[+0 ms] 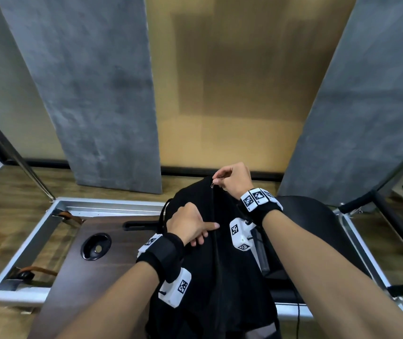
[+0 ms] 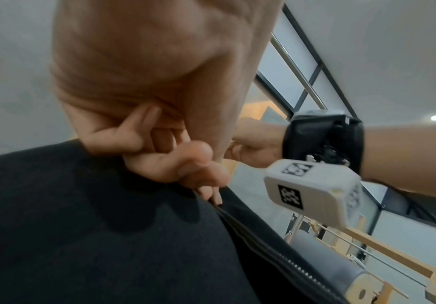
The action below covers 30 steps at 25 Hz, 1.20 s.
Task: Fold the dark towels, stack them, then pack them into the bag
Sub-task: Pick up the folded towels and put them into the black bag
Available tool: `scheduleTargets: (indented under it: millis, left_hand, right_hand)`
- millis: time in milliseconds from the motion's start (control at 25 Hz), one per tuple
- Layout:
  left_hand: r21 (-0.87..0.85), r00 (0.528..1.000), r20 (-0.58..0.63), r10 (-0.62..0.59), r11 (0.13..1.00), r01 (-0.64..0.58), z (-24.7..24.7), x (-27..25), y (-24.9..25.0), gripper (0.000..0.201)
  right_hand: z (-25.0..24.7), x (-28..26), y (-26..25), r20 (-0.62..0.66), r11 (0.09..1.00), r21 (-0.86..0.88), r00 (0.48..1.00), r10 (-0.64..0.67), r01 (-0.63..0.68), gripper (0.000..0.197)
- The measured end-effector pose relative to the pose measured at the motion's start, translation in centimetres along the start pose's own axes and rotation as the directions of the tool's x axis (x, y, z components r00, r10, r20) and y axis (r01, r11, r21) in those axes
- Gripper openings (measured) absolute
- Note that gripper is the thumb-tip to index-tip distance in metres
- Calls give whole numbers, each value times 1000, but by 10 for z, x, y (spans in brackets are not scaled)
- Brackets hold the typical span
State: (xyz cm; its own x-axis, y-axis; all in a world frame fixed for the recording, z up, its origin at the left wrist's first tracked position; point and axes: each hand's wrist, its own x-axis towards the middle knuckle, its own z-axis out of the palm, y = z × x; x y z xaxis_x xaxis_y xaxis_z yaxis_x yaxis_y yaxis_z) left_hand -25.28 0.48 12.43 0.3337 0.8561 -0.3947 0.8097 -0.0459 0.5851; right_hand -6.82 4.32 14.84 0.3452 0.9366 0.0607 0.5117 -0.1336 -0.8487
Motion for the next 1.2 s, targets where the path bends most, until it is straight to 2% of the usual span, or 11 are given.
scheduleTargets:
  millis: [240,400,520,600,680,800,960,1040,1120,1200]
  left_hand:
    - [65,999,-21,-31,997,33,5,2,1,52]
    - [77,994,-103,-36,996,44,11,-1,-4,59]
    - [105,972,-234,3,994,22,19,-6,-8,62]
    - [190,940,-333,70,982,-6,29,-15,-10,54]
    - [262,914,-377,149,964,-49,43,-29,-9,40]
    - [266,894,-379,237,954,-140,67,-51,-13,31]
    - [402,884,-351,309,902,-155,94,-87,-26,54]
    - [465,883,-327,336,871,-160,104,-103,-29,56]
    - [479,901,-268,340,859,-181,112,-116,-34,56]
    - [485,918,-222,329,854,-188,120,-128,-41,61]
  right_hand:
    - [9,21,3,-45,995,73,996,72,-69,7]
    - [7,5,16,-107,988,89,986,132,-123,27]
    - [-5,-27,28,-167,993,-9,980,111,-114,26]
    - [-12,-62,43,-136,990,12,981,139,-139,20]
    - [-17,-106,67,-67,982,27,980,188,-187,24]
    - [-17,-169,108,-24,958,-72,960,278,-279,37]
    - [-12,-244,154,-33,875,-222,901,434,-430,38]
    - [-8,-271,165,-3,854,-219,876,483,-472,46]
    - [-1,-289,170,12,857,-189,872,489,-479,58]
    - [4,-302,172,-75,851,-154,865,496,-501,53]
